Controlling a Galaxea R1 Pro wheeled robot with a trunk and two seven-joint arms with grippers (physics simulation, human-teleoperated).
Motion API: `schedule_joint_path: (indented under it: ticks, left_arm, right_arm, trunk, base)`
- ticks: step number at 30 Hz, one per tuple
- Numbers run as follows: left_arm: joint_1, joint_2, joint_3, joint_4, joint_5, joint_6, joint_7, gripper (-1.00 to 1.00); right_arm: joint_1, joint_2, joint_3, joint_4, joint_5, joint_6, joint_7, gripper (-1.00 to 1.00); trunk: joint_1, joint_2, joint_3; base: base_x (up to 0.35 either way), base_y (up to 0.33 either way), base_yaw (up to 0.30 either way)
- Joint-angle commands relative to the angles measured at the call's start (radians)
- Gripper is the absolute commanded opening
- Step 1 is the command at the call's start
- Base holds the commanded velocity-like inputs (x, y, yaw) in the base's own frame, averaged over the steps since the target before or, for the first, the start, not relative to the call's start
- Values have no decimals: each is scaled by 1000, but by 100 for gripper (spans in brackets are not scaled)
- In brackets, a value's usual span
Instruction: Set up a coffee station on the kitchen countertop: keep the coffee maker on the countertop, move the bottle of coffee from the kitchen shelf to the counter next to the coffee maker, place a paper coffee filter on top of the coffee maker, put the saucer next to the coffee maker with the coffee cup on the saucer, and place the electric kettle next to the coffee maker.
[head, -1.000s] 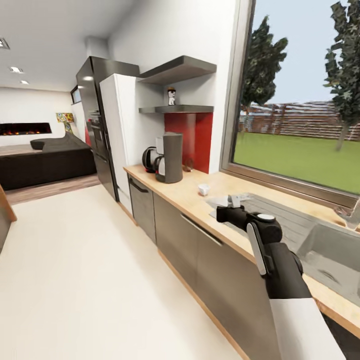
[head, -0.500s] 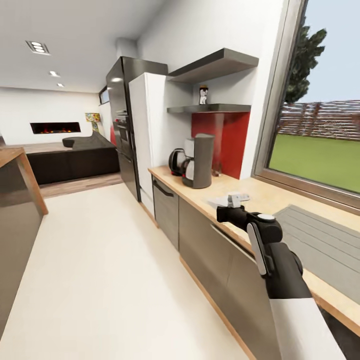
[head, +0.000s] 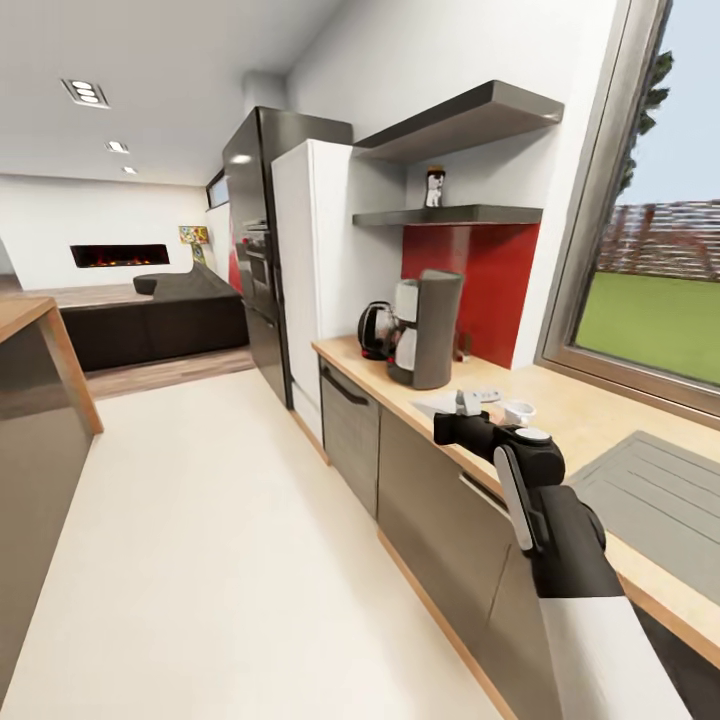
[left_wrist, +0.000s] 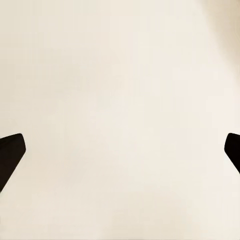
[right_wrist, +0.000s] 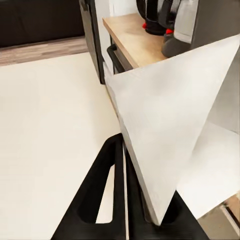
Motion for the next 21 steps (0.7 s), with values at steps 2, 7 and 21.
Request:
schedule_joint_path:
  ticks: [2, 7, 21]
  left_arm:
    - [0, -1, 5, -1, 1, -1, -6, 100]
    - [0, -1, 5, -1, 1, -1, -6, 100]
    - [0, -1, 6, 0, 1, -1, -6, 100]
  right_arm:
    - [-1, 0, 1, -1, 8, 4, -7, -100]
    - [-1, 0, 2, -1, 7, 4, -7, -100]
    - [-1, 0, 3, -1, 7, 5, -7, -100]
  trunk:
    - [1, -1, -1]
    - [1, -1, -1]
    - [1, -1, -1]
  base:
    - [288, 184, 1]
    - [288, 184, 0]
    - [288, 184, -2]
